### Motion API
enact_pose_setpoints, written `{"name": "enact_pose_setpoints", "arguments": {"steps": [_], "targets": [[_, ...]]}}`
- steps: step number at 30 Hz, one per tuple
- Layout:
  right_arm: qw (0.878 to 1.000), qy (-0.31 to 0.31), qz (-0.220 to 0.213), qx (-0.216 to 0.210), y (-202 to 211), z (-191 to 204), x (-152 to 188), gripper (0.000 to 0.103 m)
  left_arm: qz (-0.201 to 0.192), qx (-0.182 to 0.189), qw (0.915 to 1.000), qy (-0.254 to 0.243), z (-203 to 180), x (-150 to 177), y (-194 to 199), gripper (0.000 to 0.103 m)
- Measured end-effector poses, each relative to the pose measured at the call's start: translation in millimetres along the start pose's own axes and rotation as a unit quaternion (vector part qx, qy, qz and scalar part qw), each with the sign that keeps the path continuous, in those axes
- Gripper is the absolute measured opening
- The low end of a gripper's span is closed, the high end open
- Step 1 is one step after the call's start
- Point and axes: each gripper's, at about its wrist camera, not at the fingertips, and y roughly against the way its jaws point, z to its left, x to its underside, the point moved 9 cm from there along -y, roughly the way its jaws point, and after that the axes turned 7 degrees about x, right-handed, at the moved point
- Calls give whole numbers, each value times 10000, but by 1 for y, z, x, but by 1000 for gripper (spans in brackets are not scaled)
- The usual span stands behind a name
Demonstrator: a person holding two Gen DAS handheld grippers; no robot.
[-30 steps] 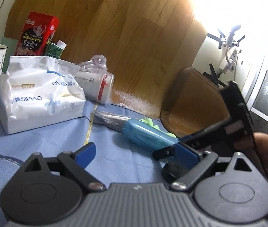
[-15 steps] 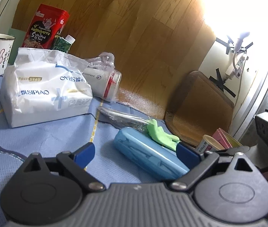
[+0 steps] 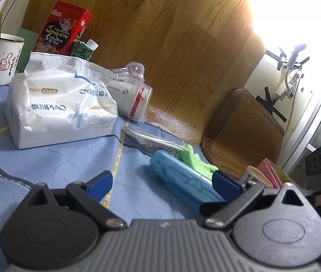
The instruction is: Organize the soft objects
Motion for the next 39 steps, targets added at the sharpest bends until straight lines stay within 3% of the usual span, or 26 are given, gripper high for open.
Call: {"name": "enact_pose_setpoints", "arguments": {"steps": [2, 10, 20, 25, 32, 39], "targets": [[9999, -143, -44, 40, 0, -1, -1, 62, -6, -29, 10000, 5, 0, 0, 0, 98], [9914, 1202, -384, 345, 2, 13, 13, 65, -19, -117, 9999, -2, 1, 0, -1, 98], [9968, 621, -501, 69, 3, 5, -3, 57, -10, -150, 9999, 72, 3, 0, -2, 98], [9936, 825, -697, 330, 24, 4, -7, 56, -9, -114, 9999, 89, 2, 0, -2, 98], [9835, 1177, -1102, 826, 70, 3, 20, 56, -41, -113, 9999, 102, 3, 0, -2, 98], [9750, 686, -1436, 1552, 106, -16, 71, 55, -78, -43, 9999, 110, 2, -1, 0, 98]]}}
